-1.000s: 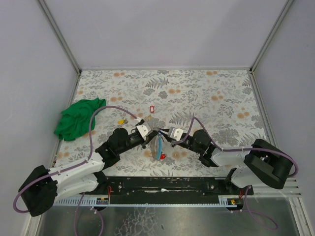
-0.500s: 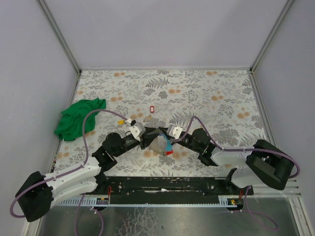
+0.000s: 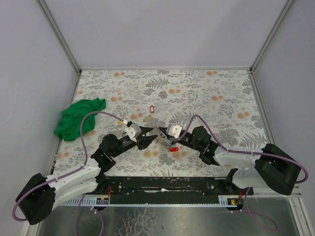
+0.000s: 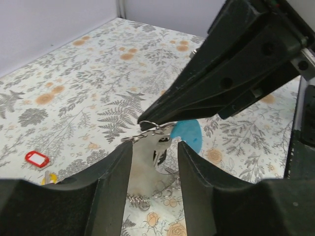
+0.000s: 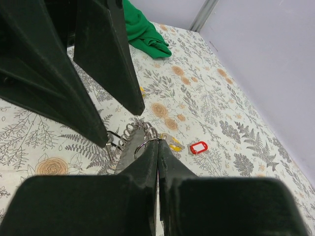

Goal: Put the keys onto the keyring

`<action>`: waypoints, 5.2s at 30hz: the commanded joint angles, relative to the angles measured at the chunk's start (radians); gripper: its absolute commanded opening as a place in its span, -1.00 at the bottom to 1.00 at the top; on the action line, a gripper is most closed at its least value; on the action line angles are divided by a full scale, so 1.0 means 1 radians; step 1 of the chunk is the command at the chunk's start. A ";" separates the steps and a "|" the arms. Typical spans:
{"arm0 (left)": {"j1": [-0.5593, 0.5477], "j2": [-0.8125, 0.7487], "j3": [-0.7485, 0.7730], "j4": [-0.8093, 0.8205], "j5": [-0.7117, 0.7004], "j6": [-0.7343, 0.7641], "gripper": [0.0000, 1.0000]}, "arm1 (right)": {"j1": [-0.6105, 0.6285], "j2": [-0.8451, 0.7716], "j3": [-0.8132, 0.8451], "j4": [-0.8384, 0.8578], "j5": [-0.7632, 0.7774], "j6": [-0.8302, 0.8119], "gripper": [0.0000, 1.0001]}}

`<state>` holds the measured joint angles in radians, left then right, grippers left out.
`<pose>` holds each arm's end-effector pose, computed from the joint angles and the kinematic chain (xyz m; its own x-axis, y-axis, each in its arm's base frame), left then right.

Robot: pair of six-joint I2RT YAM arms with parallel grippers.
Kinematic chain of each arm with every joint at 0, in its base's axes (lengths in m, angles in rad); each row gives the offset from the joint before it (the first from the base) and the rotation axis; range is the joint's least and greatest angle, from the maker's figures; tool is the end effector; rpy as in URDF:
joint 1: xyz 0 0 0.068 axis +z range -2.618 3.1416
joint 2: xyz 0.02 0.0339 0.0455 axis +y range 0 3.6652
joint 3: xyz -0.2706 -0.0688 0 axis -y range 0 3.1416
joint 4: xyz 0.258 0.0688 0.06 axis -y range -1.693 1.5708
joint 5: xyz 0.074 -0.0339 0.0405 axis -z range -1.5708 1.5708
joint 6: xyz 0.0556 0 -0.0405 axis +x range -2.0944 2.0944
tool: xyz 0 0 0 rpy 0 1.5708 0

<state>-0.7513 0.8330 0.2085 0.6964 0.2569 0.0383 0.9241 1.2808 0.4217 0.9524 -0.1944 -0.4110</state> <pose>0.1437 -0.1535 0.2207 0.0848 -0.0286 -0.9960 0.8428 0.5353 0.0564 0.1629 0.2336 0.2286 0.4106 -0.1067 -0.9055 -0.8016 0.4310 -0.4143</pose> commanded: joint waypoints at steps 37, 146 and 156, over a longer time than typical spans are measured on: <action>0.006 0.156 0.036 0.212 -0.147 -0.143 -0.76 | 0.005 -0.061 0.000 0.054 0.099 0.141 -1.00; 0.125 0.334 0.113 0.182 -0.076 -1.156 -0.24 | 0.060 -0.040 0.109 -0.131 0.441 0.085 -1.00; 0.131 0.512 0.083 0.451 -0.018 -1.286 -0.35 | 0.059 -0.047 0.106 -0.138 0.437 0.098 -1.00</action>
<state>-0.6243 1.3178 0.3042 0.9394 0.2173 -1.1854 0.9733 1.2629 0.5022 0.7685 0.2264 -0.3313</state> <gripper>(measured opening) 0.338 0.010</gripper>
